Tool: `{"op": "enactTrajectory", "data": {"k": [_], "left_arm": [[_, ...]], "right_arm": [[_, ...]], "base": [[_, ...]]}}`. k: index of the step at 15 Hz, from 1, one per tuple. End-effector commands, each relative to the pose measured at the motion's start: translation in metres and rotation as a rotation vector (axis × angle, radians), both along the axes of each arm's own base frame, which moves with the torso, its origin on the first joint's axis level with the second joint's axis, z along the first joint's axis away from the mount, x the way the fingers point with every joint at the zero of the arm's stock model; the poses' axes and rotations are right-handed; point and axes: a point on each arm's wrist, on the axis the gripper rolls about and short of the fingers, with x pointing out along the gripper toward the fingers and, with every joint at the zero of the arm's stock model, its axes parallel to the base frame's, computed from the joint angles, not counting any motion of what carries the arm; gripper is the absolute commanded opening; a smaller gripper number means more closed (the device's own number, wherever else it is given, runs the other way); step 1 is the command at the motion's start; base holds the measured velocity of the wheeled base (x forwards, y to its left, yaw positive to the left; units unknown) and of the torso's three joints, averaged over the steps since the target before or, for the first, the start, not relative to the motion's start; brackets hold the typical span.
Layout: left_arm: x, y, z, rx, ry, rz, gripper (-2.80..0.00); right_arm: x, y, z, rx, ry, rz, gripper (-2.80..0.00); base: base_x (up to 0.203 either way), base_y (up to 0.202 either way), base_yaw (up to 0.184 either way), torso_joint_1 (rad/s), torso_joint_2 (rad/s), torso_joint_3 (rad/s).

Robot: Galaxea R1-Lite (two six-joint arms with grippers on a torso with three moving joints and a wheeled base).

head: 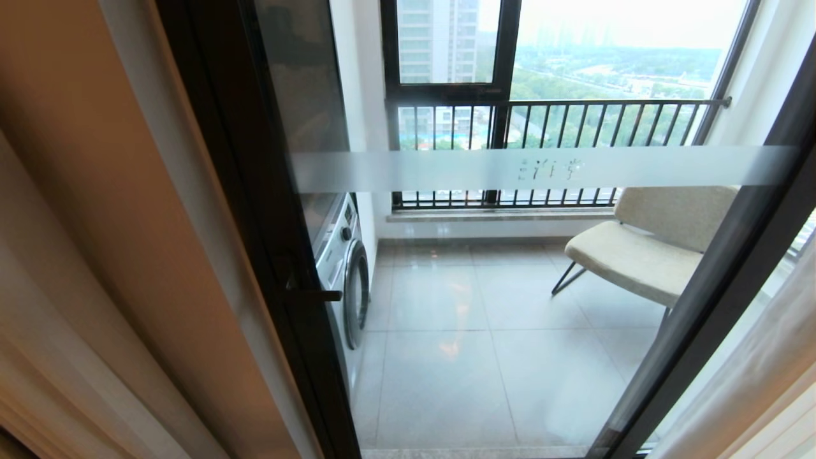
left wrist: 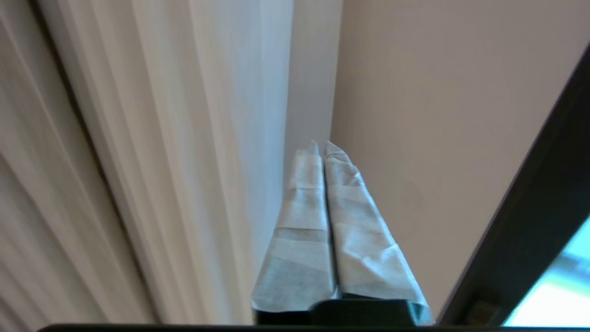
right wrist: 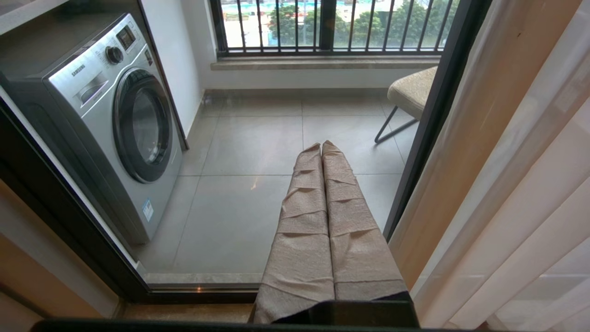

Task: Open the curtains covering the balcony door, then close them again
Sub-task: Pull the inner curtains open on both sides

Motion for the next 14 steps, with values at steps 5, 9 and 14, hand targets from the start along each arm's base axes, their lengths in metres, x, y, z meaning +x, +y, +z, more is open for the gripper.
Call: {"op": "enactTrajectory", "data": {"k": [5, 9, 14], "left_arm": [[-0.001, -0.018, -0.040, -0.042, 0.080, -0.142, -2.80], [0.005, -0.035, -0.071, -0.053, 0.123, -0.300, -2.80], [-0.014, -0.063, -0.117, -0.071, 0.248, -0.528, -2.80]], "right_arm": [[0.000, 0.000, 0.000, 0.000, 0.000, 0.001, -2.80], [0.000, 0.000, 0.000, 0.000, 0.000, 0.000, -2.80], [0.000, 0.000, 0.000, 0.000, 0.000, 0.001, -2.80]], "base": [[0.000, 0.000, 0.000, 0.000, 0.00, 0.000], [0.000, 0.000, 0.000, 0.000, 0.00, 0.000], [0.000, 0.000, 0.000, 0.000, 0.00, 0.000]]}}
